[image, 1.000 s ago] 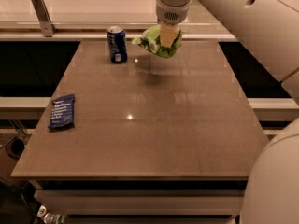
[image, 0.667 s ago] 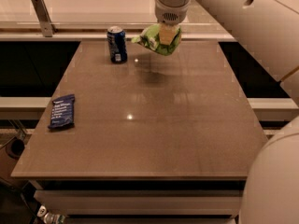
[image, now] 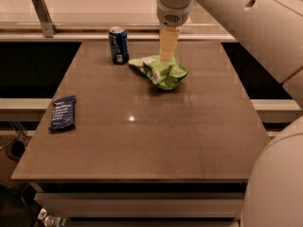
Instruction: Move green rice chip bag near pepsi can
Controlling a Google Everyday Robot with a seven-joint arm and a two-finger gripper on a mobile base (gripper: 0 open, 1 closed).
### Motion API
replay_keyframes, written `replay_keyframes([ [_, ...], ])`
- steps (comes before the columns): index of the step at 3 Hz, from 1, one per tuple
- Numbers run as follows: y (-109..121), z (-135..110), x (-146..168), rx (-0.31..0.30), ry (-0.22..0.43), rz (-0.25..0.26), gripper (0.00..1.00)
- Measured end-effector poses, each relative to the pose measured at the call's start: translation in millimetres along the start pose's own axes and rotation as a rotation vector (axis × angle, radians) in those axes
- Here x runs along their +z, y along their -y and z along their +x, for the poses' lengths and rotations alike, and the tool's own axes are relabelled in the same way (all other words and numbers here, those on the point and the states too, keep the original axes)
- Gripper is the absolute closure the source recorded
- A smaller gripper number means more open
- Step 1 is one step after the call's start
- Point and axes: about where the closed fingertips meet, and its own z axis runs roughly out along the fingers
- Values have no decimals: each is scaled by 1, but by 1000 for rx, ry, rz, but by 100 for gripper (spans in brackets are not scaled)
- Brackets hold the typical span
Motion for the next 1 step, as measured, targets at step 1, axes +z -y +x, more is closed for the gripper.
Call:
replay_keyframes([
  [1,0,0,0,0,0,0,0],
])
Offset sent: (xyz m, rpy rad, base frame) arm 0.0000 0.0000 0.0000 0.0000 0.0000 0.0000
